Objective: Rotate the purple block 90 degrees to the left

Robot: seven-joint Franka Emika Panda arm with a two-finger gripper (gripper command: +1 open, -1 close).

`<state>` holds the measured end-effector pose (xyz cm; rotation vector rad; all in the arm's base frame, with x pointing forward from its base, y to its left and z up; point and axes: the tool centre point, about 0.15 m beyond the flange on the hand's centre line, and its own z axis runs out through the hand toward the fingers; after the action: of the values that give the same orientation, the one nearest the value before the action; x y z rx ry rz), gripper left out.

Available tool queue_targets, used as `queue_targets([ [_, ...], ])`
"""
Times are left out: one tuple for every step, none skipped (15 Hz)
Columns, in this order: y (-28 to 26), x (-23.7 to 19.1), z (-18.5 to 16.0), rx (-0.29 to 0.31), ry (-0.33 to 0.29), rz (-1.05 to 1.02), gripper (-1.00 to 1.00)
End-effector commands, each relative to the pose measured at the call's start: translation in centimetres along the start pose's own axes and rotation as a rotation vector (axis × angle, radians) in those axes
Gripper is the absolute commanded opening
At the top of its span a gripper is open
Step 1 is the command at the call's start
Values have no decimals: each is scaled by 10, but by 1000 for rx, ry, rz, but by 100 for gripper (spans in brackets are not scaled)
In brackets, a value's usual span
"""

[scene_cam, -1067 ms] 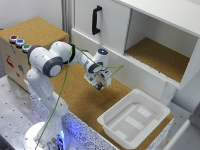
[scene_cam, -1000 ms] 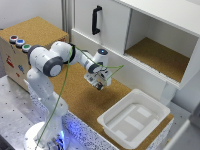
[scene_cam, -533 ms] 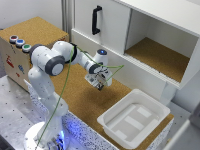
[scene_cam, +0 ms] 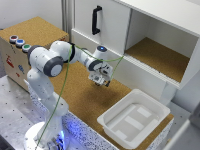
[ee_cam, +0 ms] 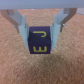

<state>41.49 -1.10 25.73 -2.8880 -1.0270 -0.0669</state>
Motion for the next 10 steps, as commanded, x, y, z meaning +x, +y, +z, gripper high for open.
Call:
queue_targets([
  [1, 4, -7, 87, -101, -476, -100],
  [-2, 0, -5, 90, -112, -576, -100],
  [-4, -4, -2, 107, -131, -671, -100],
  [-7, -9, 6, 115, -151, -778, -100],
  [-8, -12, 15, 111, -178, -866, -100],
  [-9, -14, 25, 77, -209, -965, -100],
  [-9, -13, 34, 79, -239, -1030, -100],
  [-9, -11, 40, 75, -245, -1059, -100],
  [-6, -4, 48, 65, -228, -1062, -100],
  [-5, 0, 50, 58, -209, -1055, -100],
])
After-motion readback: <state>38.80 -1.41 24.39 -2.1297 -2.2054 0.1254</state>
